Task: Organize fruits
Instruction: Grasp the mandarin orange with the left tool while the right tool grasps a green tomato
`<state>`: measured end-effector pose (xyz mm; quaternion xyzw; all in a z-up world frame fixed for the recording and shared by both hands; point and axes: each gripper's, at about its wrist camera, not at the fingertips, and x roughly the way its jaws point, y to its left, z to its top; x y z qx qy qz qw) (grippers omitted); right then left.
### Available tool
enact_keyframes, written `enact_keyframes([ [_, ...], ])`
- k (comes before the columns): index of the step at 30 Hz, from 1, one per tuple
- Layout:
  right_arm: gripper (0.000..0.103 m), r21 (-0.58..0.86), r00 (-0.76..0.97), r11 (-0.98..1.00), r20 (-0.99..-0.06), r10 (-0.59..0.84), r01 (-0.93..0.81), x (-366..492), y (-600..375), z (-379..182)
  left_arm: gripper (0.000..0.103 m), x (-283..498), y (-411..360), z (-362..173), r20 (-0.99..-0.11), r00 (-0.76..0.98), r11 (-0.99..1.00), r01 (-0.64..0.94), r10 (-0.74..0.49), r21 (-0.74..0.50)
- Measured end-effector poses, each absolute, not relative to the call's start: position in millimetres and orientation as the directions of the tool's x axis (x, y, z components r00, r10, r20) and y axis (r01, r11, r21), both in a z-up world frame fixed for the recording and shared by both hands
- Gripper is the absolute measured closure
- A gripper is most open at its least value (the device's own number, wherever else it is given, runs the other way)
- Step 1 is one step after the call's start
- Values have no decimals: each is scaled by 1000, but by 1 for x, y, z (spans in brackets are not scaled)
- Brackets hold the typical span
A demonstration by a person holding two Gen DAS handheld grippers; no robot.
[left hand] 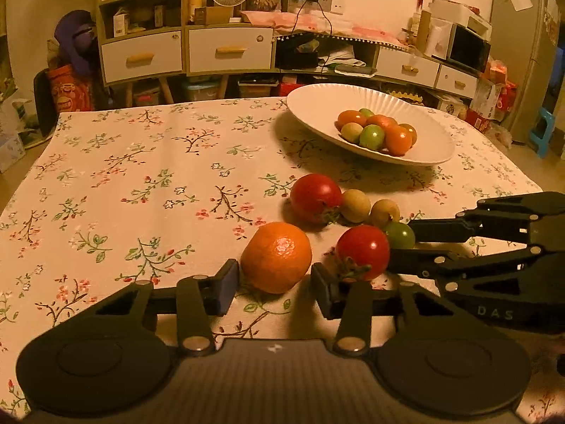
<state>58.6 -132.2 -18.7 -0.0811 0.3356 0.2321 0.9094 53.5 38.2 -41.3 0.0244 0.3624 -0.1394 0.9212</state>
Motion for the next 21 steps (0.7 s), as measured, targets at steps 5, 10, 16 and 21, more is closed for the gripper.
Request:
enact_keyframes([
  [5, 74, 18, 665, 880, -648, 371, -474, 59, -132, -18, 55, 54, 38, -41, -674, 698, 960, 275, -243, -61],
  [10, 75, 21, 665, 881, -647, 372, -472, 59, -132, -18, 55, 55, 38, -41, -675, 697, 959, 276, -245, -63],
  [16, 78, 27, 664, 880, -646, 376, -473, 58, -132, -17, 55, 57, 38, -41, -672, 695, 956, 288, -254, -64],
  [21, 80, 27, 664, 880, -646, 377, -473, 58, -131, -16, 55, 57, 38, -42, -665, 701, 955, 289, -259, -67],
])
